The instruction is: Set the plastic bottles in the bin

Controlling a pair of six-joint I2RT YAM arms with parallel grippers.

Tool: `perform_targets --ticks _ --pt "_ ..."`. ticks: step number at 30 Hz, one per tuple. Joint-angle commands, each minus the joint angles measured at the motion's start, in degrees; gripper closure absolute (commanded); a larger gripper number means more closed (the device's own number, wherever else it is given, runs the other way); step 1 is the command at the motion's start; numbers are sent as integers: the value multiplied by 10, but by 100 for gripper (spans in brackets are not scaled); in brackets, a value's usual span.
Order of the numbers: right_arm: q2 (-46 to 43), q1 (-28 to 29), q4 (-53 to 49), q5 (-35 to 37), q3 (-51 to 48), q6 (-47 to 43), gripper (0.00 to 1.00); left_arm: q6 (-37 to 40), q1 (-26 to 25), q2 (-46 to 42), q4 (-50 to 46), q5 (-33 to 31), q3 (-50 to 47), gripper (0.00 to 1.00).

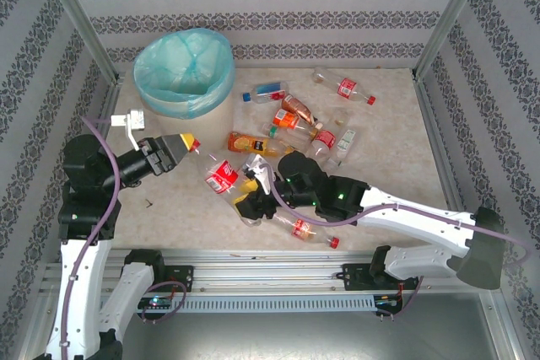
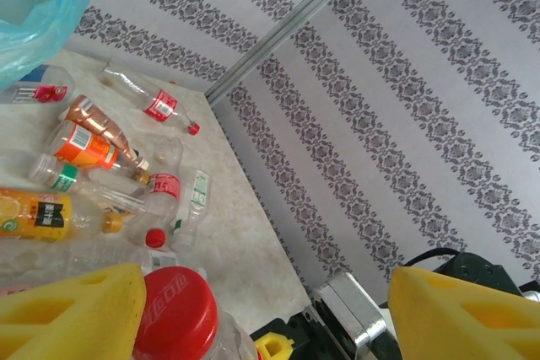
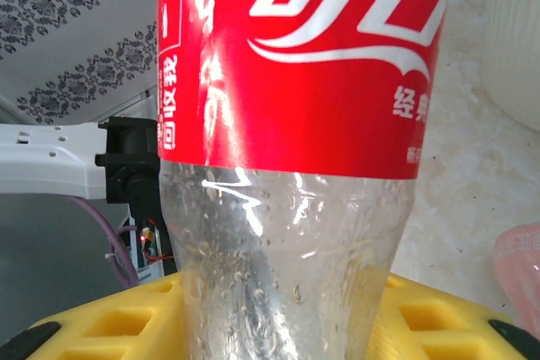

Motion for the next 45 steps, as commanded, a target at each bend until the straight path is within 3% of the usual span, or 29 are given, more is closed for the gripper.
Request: perform_targets --ticks 1,11,23,34,36,40,42,45 --pt "4 -3 24 -16 22 -8 54 28 7 -4 -29 -5 -5 24" --pt "-2 -3 22 -14 23 -14 52 23 4 -2 -10 -17 -28 25" --pt "4 -3 25 -30 30 -18 52 37 -11 7 -31 -19 -21 43" --pt "-1 -3 25 -17 19 -19 52 37 -17 13 -37 -36 -17 73" --pt "-6 -3 25 -10 17 -20 47 29 -19 14 -28 -38 -17 81" --pt "-19 -3 23 22 10 -16 24 10 -19 13 -7 -64 -11 100" --pt "-28 -3 21 43 6 -15 12 2 -19 15 -4 -89 4 100" --pt "-51 -3 18 81 -4 -16 7 -6 -19 24 13 -116 41 100"
